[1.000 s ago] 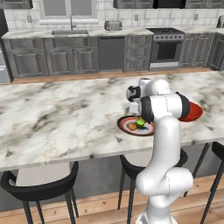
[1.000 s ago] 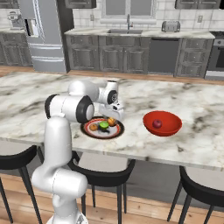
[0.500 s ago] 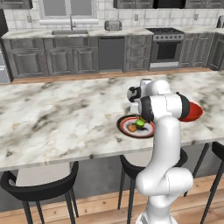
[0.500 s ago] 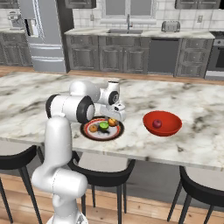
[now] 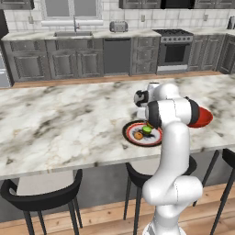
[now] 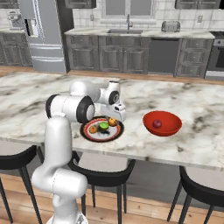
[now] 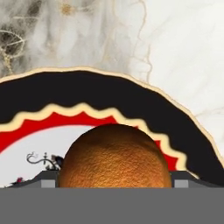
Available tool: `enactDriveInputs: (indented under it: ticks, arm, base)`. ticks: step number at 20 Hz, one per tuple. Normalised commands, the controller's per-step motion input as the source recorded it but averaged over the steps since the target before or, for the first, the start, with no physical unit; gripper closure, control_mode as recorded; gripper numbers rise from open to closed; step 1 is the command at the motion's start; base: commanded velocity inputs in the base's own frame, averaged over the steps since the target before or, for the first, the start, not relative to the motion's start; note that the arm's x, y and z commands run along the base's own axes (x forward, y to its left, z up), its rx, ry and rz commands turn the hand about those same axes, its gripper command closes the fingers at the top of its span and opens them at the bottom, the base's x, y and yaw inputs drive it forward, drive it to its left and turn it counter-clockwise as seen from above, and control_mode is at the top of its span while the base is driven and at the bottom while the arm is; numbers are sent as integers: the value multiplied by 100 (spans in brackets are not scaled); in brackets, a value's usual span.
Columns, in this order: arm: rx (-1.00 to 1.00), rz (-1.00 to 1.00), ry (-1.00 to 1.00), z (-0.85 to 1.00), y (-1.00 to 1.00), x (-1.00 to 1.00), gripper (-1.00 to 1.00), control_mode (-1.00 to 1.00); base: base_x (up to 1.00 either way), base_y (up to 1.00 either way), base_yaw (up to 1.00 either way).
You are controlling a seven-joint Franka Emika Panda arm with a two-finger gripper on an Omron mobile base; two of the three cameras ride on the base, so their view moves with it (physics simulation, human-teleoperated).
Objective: Take the fruits from the plate on the dining counter and place two fruits in each bowl.
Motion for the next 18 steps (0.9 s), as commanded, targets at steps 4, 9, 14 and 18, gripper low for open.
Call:
enactDriveInputs:
  ticks: [4,9,14,18]
  arm:
    - [0,0,-5,80,0,-55,100,-100]
    - [0,2,-17,97,-9,-66,100,-100]
    - [0,0,-19,26,-84,-13,100,-100]
    - [0,0,-4,0,-100,2,100,-100]
  base:
    - [0,0,0]
    - [0,0,0]
    - [0,0,0]
    - [0,0,0]
